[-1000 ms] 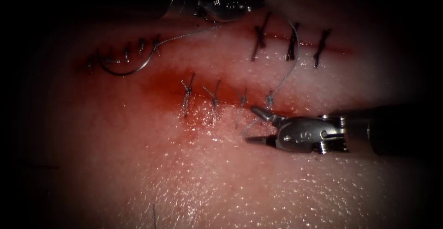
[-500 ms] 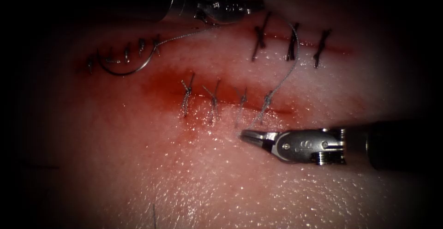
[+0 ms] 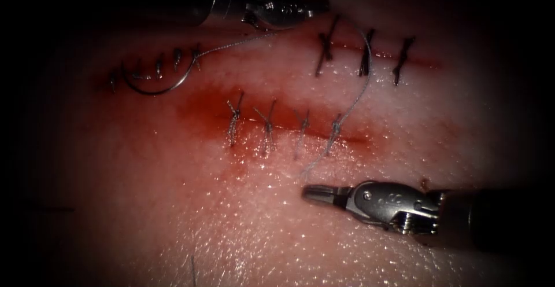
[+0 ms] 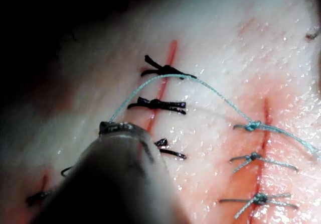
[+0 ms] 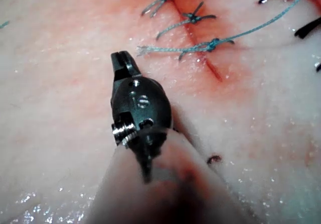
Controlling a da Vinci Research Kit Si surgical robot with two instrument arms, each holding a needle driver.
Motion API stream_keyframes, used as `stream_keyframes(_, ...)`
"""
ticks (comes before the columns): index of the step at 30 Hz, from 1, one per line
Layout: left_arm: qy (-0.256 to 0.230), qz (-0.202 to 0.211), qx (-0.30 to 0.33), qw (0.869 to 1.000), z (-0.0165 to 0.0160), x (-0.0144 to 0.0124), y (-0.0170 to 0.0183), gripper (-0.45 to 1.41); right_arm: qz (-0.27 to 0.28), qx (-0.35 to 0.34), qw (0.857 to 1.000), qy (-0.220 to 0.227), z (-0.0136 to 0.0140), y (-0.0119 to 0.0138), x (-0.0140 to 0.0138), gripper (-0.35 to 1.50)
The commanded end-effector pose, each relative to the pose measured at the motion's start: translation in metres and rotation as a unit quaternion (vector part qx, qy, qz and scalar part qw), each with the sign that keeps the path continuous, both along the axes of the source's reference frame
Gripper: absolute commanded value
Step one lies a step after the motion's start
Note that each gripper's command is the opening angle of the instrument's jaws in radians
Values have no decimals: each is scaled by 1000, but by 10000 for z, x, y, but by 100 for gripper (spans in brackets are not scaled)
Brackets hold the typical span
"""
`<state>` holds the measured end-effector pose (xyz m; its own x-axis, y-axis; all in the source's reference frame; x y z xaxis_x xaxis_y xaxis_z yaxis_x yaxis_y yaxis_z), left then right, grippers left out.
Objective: Wound Closure
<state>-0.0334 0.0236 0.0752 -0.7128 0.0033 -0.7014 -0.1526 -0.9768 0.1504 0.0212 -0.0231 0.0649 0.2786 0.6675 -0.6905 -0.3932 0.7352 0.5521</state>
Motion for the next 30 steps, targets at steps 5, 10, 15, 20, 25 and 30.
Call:
stream_keyframes(5, -3, 6, 0, 1000, 1, -2, -12, -45, -29, -71, 997, -12, -6, -6, 1, -35)
stream_keyframes(10, -4, 10, 2, 1000, -4, 0, -20, -45, -65, -175, 981, -51, -8, 1, 1, 7)
stream_keyframes(15, -5, 10, 3, 1000, -5, 1, -18, -45, -86, -292, 941, -151, -20, 28, 2, 133)
stream_keyframes(20, -4, 9, 2, 1000, -4, -1, -19, -45, -91, -366, 904, -204, -22, 34, 14, 143)
stream_keyframes(25, -4, 7, 3, 1000, -3, -1, -20, -45, -144, -401, 867, -258, -13, 28, 32, 140)
stream_keyframes(30, -6, 6, 5, 1000, -3, 0, -20, -45, -181, -427, 849, -254, -5, 21, 40, 136)
